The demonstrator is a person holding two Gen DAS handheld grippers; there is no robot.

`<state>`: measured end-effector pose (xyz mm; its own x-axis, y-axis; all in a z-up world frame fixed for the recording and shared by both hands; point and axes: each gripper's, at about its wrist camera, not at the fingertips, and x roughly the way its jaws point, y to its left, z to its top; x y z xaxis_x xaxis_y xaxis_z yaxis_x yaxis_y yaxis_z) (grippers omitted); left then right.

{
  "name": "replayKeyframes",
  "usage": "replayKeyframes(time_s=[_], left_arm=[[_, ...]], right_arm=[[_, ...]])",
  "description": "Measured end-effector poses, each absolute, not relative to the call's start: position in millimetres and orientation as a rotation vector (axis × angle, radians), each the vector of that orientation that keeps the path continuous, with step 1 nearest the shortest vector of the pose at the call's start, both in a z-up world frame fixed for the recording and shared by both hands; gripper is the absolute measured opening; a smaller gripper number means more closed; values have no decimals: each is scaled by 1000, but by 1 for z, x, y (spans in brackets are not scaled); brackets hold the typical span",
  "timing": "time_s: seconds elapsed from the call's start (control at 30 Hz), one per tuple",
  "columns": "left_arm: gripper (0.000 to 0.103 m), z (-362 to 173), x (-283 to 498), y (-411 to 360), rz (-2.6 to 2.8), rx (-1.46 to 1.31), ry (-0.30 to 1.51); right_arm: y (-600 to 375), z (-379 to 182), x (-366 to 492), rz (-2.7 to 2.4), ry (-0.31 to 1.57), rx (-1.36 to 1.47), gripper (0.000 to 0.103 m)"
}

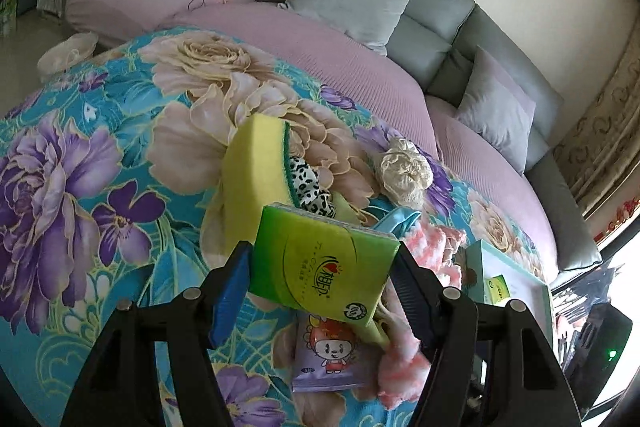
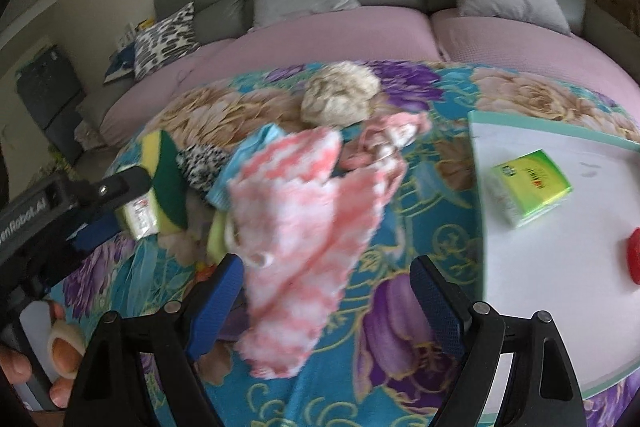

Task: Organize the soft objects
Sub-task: 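Grasp the green soap bar with the left tool while the right tool grasps the pink fluffy towel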

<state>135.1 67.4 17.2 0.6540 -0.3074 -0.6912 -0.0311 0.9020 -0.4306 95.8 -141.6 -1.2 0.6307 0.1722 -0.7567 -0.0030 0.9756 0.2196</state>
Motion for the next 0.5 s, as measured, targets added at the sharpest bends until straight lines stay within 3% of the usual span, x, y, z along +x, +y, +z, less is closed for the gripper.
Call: replayKeyframes(time_s=[0.2,0.4,0.5], left_arm=[[70,14,137,73,-151,-446,861],[69,10,138,76,-143,-456,874],[69,10,138,76,-146,-454,874]], right_arm=[[-126,-14,98,146,940,187,79],[-130,-23,98,131,981,200,55],[-135,-23,97,116,978,197,37]])
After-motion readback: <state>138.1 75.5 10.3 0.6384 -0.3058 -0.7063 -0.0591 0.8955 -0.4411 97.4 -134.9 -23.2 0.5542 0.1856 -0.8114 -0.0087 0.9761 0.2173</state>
